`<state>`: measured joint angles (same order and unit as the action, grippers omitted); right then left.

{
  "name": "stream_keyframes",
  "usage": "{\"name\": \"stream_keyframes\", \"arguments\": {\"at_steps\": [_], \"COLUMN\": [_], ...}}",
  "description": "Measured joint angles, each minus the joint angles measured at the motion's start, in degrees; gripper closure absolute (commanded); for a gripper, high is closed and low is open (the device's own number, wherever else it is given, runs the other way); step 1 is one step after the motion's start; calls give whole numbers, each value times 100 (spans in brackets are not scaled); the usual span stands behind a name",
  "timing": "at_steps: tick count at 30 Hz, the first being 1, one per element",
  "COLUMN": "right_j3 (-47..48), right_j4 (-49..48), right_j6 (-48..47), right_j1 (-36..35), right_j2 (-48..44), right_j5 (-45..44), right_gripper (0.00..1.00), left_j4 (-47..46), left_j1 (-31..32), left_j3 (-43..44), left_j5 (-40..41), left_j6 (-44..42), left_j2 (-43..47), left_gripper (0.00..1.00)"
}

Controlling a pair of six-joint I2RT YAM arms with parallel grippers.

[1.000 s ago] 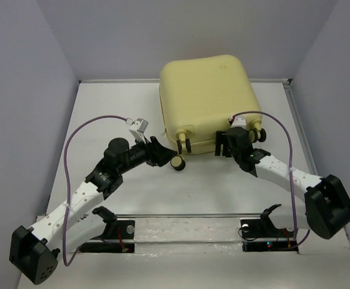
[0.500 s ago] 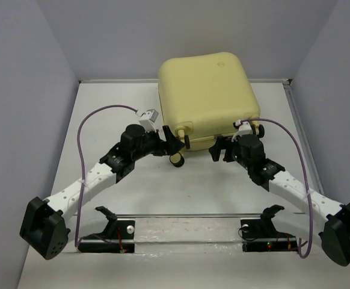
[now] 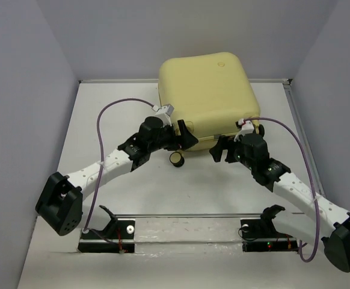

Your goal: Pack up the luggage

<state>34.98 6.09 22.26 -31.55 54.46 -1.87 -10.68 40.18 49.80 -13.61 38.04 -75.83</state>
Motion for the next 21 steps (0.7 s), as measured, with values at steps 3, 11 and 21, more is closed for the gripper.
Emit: {"name": "stream_keyframes", "arguments": {"at_steps": [3, 11, 21], "right_j3": [9, -232, -1440], "right_j4": [11, -109, -1375], "right_j6": [9, 332, 1086], "right_j1": [0, 0, 4], "right_j2": [-22, -173, -199], "right_j5": [-9, -769, -1716], "right_gripper": [5, 20, 30], "left_j4": [-92, -881, -1703], "left_j1": [0, -9, -20], "left_j3": [15, -374, -872], "left_j5": [98, 463, 522], "left_j6": [181, 839, 1231], "left_j2": [-107, -83, 59], "left_gripper": [15, 70, 94]}}
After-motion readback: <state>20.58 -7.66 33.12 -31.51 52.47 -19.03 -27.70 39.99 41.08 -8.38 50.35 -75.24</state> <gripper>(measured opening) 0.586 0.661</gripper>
